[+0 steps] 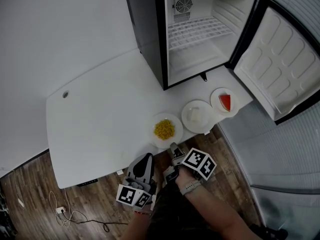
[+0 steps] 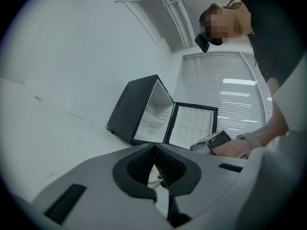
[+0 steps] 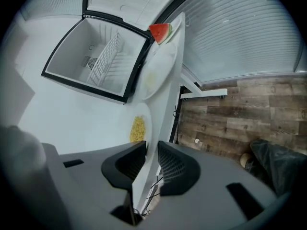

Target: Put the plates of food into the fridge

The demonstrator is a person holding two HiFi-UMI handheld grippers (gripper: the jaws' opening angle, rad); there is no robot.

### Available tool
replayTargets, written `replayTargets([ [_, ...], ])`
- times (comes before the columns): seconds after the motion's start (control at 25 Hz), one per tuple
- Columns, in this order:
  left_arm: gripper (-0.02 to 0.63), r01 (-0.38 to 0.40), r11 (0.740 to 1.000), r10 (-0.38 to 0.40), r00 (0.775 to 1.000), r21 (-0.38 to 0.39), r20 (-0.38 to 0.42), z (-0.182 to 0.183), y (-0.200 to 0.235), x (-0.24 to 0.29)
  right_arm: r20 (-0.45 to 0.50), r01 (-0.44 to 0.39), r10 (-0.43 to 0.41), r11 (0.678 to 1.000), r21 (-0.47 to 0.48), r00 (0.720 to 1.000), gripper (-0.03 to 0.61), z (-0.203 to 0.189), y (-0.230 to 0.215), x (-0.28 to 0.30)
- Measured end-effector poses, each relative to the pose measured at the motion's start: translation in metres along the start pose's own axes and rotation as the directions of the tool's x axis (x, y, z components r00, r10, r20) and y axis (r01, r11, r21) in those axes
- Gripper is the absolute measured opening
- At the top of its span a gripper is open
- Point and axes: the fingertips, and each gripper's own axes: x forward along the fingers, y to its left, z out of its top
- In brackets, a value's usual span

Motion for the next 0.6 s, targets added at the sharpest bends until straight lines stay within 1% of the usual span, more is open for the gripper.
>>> replayTargets([
  [0.12,0.006,-0.001,1.0,0.001,1.0,-0.006,0.002,-0.001,-0.001,-0.001,0.004,-0.018,0.018,1.0,0.002,1.0,0.071,0.0,0.001,-0.004],
  [0.16,0.006,-0.001,1.0,0.001,1.0,-0.007,0.002,-0.001,-0.002,-0.002,0.004,-0.024,0.024,1.0,0.006,1.0,0.042,0.0,0.001,-0.006],
  [0.2,0.006,-0.001,1.0,0.001,1.0,-0.007,0.002,-0.001,-0.001,-0.001,0.002,-0.029,0.029,0.999,0.015,1.0,0.034,0.0,0.001,-0.008],
  [0.36,0.006,-0.003,1.0,0.003,1.0,-0.009,0.002,0.0,-0.002,-0.001,-0.022,-0.039,0.04,0.998,0.043,0.999,0.032,-0.004,-0.005,-0.02],
  [0.48,0.006,-0.005,1.0,0.005,1.0,-0.009,0.001,-0.001,-0.001,-0.001,-0.039,-0.052,0.053,0.999,0.017,0.998,0.032,-0.008,-0.008,-0.028],
  [0.6,0.006,-0.009,1.0,0.009,1.0,-0.012,0.002,-0.001,0.001,0.0,-0.021,-0.071,0.071,0.997,-0.009,0.997,0.035,-0.006,-0.009,-0.029],
])
